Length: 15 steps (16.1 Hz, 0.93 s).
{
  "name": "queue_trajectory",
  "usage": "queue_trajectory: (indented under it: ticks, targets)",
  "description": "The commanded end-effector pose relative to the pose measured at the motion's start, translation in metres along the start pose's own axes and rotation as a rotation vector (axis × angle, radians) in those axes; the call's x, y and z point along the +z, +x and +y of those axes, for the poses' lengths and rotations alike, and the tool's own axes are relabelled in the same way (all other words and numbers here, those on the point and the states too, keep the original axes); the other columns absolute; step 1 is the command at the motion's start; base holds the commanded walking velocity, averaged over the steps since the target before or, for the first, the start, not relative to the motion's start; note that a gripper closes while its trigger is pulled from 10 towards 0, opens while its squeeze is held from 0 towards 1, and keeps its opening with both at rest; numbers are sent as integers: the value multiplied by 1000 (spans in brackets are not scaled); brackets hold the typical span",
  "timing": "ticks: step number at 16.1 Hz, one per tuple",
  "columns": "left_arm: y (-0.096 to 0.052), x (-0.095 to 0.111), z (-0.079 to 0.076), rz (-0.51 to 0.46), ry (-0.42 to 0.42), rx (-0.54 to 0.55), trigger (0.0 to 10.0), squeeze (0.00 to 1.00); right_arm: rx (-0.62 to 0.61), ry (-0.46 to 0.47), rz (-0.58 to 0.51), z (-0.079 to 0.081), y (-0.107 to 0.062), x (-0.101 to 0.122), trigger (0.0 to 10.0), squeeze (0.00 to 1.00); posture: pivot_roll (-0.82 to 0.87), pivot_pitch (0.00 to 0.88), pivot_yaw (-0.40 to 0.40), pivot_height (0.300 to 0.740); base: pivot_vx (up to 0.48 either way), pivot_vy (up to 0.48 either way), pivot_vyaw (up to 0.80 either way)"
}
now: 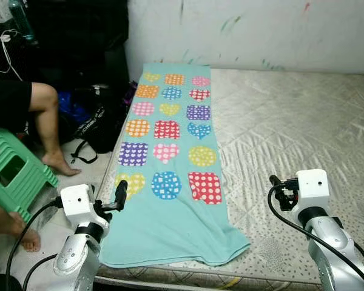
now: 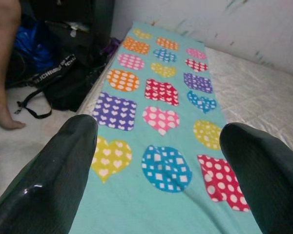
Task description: Clean up the room
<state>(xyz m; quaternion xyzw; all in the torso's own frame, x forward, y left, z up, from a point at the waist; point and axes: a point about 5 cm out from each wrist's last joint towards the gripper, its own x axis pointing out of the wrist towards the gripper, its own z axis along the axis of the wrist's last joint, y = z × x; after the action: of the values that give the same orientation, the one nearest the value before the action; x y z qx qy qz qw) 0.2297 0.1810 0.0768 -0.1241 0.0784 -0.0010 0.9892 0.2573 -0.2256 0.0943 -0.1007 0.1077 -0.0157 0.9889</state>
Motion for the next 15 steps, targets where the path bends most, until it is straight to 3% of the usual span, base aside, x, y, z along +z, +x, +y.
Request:
queue_trajectory:
  ticks: [1,3,12,15]
  targets:
    - [0,4,-2,-7,7,-13,10000,0,1,4,-13,-1,2,4,10000,0,-91,0,22,740,0,0,0]
    - [-1,4,-2,-5,5,-12,10000,0,-11,18,-11,-3,2,4,10000,0,-90,0,19,740,0,0,-275]
    - [-2,3,-4,-4,-10,-17,10000,0,-22,23,-5,-4,5,6,10000,0,-89,0,14,740,0,0,-754]
    - [-2,3,-5,-1,-7,-25,10000,0,-16,16,-10,-3,5,6,10000,0,-88,0,13,740,0,0,-152]
